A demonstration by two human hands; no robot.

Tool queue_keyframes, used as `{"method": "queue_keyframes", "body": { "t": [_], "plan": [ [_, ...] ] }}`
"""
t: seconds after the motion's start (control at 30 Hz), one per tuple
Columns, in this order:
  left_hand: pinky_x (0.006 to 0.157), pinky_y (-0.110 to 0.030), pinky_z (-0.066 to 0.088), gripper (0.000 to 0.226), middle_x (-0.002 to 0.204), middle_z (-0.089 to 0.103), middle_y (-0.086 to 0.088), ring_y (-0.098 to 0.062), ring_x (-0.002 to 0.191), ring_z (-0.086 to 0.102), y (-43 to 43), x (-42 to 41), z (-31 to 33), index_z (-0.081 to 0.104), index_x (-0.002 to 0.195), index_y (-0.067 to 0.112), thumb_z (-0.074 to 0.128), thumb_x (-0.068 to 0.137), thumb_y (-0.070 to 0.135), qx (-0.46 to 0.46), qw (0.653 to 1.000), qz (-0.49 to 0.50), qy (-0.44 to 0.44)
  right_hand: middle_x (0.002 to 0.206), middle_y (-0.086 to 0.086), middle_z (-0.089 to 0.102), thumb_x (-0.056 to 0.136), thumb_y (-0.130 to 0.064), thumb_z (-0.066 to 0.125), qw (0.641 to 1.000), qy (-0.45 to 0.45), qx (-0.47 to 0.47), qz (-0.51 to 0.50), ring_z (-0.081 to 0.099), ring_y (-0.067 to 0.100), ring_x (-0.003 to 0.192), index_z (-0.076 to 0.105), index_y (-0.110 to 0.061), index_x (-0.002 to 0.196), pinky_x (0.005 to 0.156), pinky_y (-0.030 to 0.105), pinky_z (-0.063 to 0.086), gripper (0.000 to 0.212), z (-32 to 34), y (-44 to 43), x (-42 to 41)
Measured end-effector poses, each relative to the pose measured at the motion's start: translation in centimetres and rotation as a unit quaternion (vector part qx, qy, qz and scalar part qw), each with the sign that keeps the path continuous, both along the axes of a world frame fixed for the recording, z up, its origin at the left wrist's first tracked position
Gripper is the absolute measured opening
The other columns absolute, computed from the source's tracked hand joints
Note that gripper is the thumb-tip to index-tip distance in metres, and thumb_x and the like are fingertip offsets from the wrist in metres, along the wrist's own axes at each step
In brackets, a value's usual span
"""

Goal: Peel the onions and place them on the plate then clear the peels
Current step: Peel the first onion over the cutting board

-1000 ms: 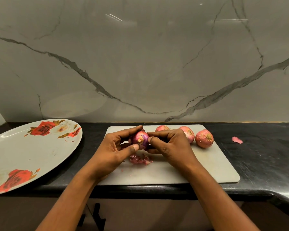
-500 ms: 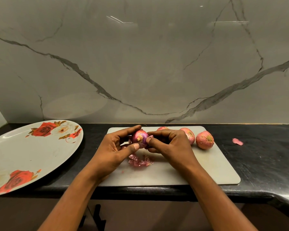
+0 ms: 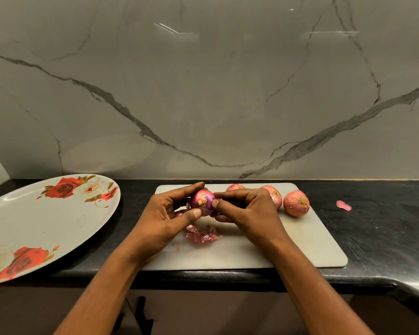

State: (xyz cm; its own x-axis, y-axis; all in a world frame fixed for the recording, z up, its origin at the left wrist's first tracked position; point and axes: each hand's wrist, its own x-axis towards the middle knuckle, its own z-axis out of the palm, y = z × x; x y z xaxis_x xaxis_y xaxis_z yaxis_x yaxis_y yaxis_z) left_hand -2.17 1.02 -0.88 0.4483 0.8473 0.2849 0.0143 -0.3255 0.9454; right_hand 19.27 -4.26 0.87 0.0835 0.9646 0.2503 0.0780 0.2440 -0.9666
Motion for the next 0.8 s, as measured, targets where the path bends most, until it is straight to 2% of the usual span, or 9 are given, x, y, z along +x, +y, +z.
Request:
{"method": "queue_keyframes", "body": {
  "t": [0.17,0.33,0.53,0.67,0.8],
  "plan": [
    [0.112,-0.055,0.051,0.059,0.143,0.067,-0.002,-0.024,0.136,0.061,0.07,-0.01,-0.05,0.061,0.146,0.018,0.074,0.091,0.0,-0.002,1.0,-0.009,-0.007,0.092,0.009,0.082,0.092,-0.001,0.076,1.0,0.005,-0.001,0.006,0.081,0.025,0.084,0.08,-0.007,0.111,0.075,0.029,0.065,0.019,-0.01,0.1,0.06],
    [0.113,-0.051,0.049,0.058,0.143,0.067,-0.003,-0.024,0.134,0.063,0.03,-0.04,0.0,0.061,0.146,0.015,0.071,0.092,-0.004,-0.006,0.999,-0.015,-0.03,0.091,0.008,0.082,0.095,0.006,0.068,1.0,0.012,0.009,-0.007,0.081,0.025,0.083,0.081,-0.01,0.108,0.077,0.029,0.065,0.024,-0.21,0.32,0.0],
    [0.107,-0.038,0.055,0.057,0.139,0.069,0.0,-0.022,0.131,0.065,-0.09,0.14,0.38,0.061,0.145,0.019,0.072,0.093,-0.002,-0.013,1.0,-0.005,-0.018,0.09,0.01,0.082,0.096,0.002,0.07,1.0,0.016,0.009,-0.009,0.081,0.025,0.083,0.081,-0.016,0.101,0.076,0.03,0.066,0.021,-0.1,0.23,-0.12],
    [0.102,-0.035,0.058,0.06,0.136,0.07,0.0,-0.022,0.124,0.069,-0.36,0.49,0.55,0.064,0.143,0.023,0.081,0.087,0.007,-0.013,1.0,0.012,-0.011,0.093,0.01,0.081,0.098,-0.001,0.07,1.0,0.008,0.008,-0.005,0.081,0.023,0.085,0.081,-0.014,0.101,0.076,0.029,0.065,0.017,-0.1,0.07,-0.16],
    [0.1,-0.035,0.059,0.059,0.135,0.068,0.002,-0.022,0.122,0.07,-0.46,0.65,0.64,0.066,0.14,0.023,0.083,0.085,0.007,-0.008,1.0,0.024,-0.011,0.095,0.011,0.081,0.1,-0.009,0.069,1.0,0.012,0.002,-0.008,0.081,0.022,0.085,0.081,-0.005,0.106,0.074,0.029,0.065,0.014,0.01,0.04,-0.07]
  ]
}}
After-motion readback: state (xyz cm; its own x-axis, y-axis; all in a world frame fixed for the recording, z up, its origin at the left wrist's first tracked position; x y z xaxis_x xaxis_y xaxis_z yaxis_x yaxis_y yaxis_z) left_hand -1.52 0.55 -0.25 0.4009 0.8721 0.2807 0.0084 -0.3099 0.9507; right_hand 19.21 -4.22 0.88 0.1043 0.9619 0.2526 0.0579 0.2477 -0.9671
